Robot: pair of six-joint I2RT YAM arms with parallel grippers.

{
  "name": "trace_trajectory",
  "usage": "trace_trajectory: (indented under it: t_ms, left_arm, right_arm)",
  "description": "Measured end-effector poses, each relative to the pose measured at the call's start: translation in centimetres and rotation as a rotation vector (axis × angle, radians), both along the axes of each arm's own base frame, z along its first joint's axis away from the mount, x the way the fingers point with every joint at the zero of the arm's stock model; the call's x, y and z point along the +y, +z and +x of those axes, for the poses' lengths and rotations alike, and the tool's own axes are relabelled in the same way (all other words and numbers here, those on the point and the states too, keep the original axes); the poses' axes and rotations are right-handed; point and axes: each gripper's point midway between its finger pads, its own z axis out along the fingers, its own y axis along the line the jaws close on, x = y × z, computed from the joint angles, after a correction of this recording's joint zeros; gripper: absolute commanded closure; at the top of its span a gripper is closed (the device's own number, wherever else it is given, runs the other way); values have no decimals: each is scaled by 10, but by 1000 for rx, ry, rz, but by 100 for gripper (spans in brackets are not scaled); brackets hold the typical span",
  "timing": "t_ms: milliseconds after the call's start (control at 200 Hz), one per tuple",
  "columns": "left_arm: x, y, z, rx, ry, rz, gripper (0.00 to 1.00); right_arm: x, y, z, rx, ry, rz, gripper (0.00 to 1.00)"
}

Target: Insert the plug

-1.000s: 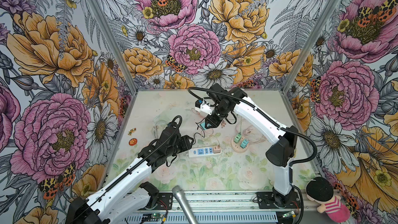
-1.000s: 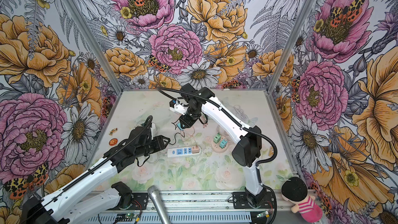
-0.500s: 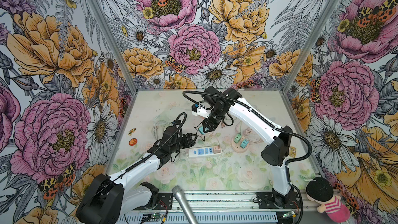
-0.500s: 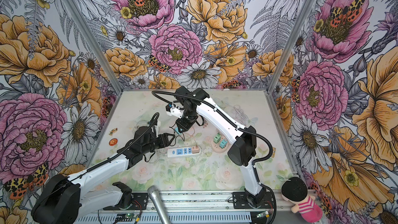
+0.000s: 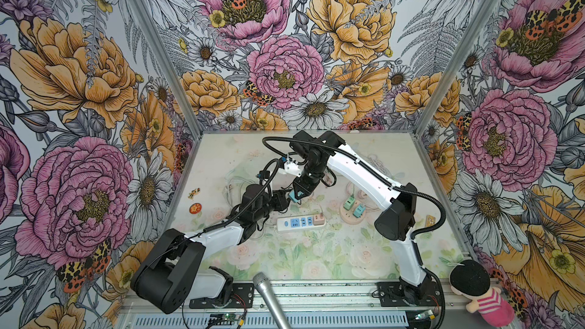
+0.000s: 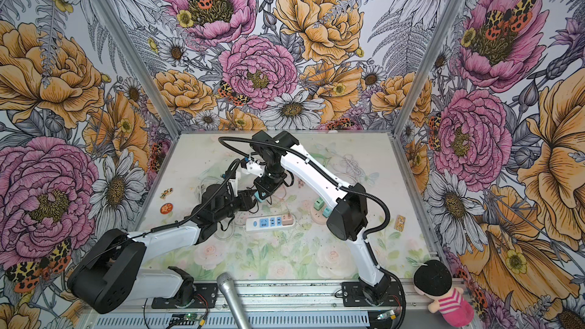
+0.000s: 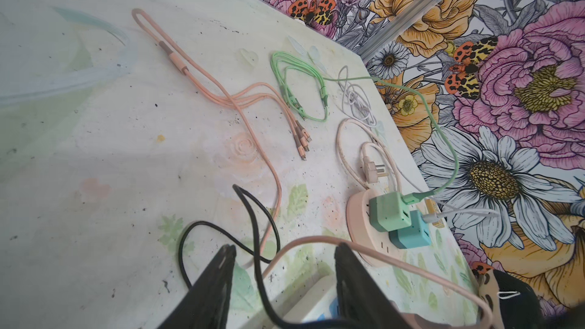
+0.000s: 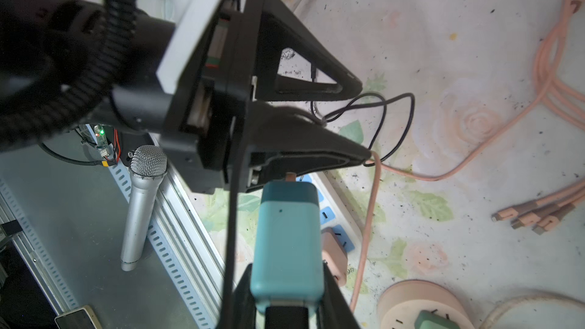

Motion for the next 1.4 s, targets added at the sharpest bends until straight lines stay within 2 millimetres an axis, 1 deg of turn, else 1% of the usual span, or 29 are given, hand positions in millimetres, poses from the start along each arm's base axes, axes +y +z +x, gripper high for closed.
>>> trace_trajectory:
  t_ms: [75, 135, 200, 285, 365, 400, 470, 530, 600, 661, 706, 756, 831, 891, 976, 1111, 1171, 1271, 1351, 1401]
  left_arm:
    - [6, -9, 8, 15, 26, -1, 64]
    - [14, -11, 13, 24, 53, -3, 65]
    - [21, -7, 18, 23, 80, -6, 64]
    - [29, 9, 26, 10, 115, 7, 63]
    - [33, 36, 32, -36, 133, 9, 62]
    - [34, 49, 35, -58, 139, 12, 58]
    - [45, 57, 40, -50, 182, 54, 50]
    - [49, 59, 38, -27, 199, 97, 45]
    - [54, 58, 25, -7, 215, 157, 43]
    - [53, 60, 5, 6, 213, 205, 43]
    - [50, 66, -10, 1, 209, 226, 42]
    - [52, 75, -26, -10, 216, 242, 41]
    - [55, 88, -47, -24, 211, 226, 39]
    - [56, 93, -62, -34, 200, 203, 39]
    - [60, 88, -77, -19, 190, 193, 39]
    - [62, 68, -87, 38, 175, 231, 38]
    - [55, 61, -93, 42, 134, 257, 38]
    - [26, 61, -113, -22, -26, 318, 38]
    - [3, 63, -130, -97, -162, 360, 38]
    - [-6, 65, -138, -143, -220, 376, 38]
  right_arm:
    - [0, -1, -5, 3, 10, -14, 100]
    - [-1, -3, -10, 4, 24, -33, 100]
    - [0, -7, -16, 9, 43, -51, 100]
    - [1, -13, -24, 26, 65, -73, 100]
    - [2, -21, -25, 38, 80, -89, 100]
    - [4, -26, -26, 46, 86, -97, 100]
    - [2, -32, -29, 69, 102, -116, 100]
    - [2, -36, -28, 79, 114, -116, 100]
    - [-1, -37, -28, 103, 123, -109, 100]
    - [-1, -36, -26, 117, 116, -89, 100]
    - [-2, -34, -22, 122, 106, -71, 100]
    - [-3, -33, -15, 127, 93, -45, 100]
    - [0, -31, -5, 127, 79, 8, 100]
    - [2, -28, 2, 126, 68, 48, 100]
    - [1, -21, 10, 122, 50, 92, 100]
    - [-3, -4, 17, 101, 30, 151, 100]
    - [-3, 6, 16, 95, 32, 180, 100]
    - [-2, 19, 8, 98, 50, 227, 100]
    - [-3, 23, 1, 109, 63, 244, 100]
    - [-5, 22, -4, 123, 67, 247, 100]
